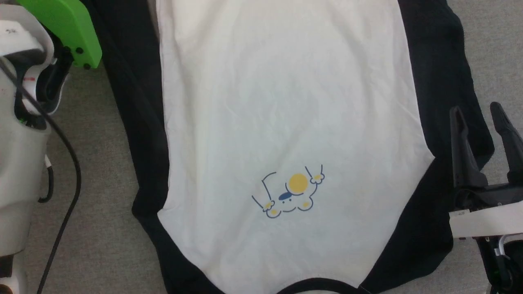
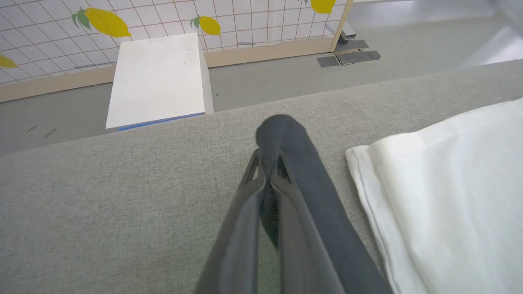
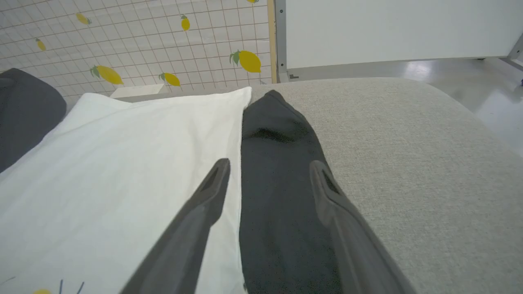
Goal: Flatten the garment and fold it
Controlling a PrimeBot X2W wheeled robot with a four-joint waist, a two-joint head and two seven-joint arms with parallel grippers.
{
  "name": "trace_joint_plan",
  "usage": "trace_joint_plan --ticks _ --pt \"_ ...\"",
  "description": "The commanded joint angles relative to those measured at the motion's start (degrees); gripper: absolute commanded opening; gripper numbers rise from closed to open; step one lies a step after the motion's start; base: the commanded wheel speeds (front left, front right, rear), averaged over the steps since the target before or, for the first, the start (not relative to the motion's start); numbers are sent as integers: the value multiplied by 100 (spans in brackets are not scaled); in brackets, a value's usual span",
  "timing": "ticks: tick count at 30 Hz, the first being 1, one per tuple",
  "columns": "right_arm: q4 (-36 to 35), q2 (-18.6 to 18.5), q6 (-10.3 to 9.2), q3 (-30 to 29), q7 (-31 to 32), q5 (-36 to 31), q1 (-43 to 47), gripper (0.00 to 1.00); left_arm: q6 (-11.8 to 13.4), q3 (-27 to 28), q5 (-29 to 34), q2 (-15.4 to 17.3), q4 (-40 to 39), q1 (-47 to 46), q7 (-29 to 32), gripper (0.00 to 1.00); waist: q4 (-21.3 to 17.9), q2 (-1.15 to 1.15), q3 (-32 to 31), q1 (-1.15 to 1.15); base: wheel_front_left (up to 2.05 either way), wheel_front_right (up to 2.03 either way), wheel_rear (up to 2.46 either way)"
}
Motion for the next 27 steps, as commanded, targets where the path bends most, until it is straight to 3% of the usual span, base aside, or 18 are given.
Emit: trace_joint_plan --ticks 1,6,15,20,27 --pt "-20 17 -8 -30 10 -42 -8 100 27 90 -73 24 -102 150 -138 0 130 0 -334 -1 0 0 0" --pt "-26 55 -8 -90 101 -58 162 100 138 472 -226 220 -584 722 -529 0 236 0 -843 -1 0 0 0" --pt "-118 131 -8 -215 292 -101 541 100 693 1715 -540 723 -1743 2604 -1028 0 456 0 -1588 -1 0 0 0" --pt "-153 149 -8 -215 360 -98 673 100 994 2325 -667 658 -2186 3631 -1291 0 567 0 -1873 -1 0 0 0" --pt "-141 156 -8 -280 404 -13 896 100 1208 3010 -747 588 -2670 4831 -1469 0 604 0 -2285 -1 0 0 0"
